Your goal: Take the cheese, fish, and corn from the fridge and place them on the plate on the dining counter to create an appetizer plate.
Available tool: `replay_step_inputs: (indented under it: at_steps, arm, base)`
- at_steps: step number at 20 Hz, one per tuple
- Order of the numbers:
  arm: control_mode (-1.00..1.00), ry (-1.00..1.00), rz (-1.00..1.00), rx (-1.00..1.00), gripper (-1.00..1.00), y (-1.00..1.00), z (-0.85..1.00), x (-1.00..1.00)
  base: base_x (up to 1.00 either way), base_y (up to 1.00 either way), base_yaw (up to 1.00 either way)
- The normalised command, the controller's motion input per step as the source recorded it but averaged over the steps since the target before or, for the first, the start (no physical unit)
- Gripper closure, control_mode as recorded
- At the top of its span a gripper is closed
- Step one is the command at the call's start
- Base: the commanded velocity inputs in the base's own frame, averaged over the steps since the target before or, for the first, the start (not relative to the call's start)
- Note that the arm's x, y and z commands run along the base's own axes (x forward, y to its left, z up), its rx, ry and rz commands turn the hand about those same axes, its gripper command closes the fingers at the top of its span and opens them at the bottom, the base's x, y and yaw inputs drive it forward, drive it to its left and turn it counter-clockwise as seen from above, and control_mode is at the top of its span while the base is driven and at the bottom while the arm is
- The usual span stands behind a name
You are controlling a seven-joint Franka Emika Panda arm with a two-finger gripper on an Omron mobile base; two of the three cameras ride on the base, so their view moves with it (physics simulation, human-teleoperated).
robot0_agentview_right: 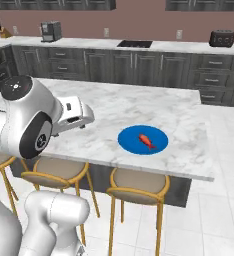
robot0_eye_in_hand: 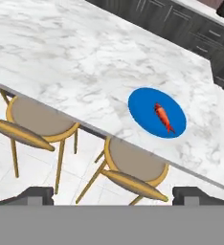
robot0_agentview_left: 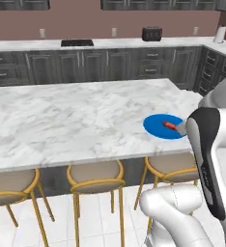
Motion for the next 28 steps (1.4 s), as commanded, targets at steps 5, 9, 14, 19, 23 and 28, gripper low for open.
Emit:
replay_step_inputs:
  at_steps: [5,9,14,19,23,28]
  arm:
    - [1.0,0.0,0.0,0.0,-1.0,0.0,0.0,0.0]
    - [1.0,0.0,0.0,0.0,-1.0,0.0,0.0,0.0]
    - [1.0,0.0,0.0,0.0,-1.0,0.0,0.0,0.0]
    - [1.0,0.0,0.0,0.0,-1.0,0.0,0.0,0.0]
    - [1.0,0.0,0.0,0.0,-1.0,0.0,0.0,0.0]
    - [1.0,0.0,0.0,0.0,-1.0,0.0,0.0,0.0]
  base:
    - [-0.37,1.0,0.31]
    - [0.06,1.0,0.18]
    - [0.32,1.0,0.2]
    - [0.38,1.0,0.27]
    - [0.39,1.0,0.43]
    - [0.6,0.97,0.52]
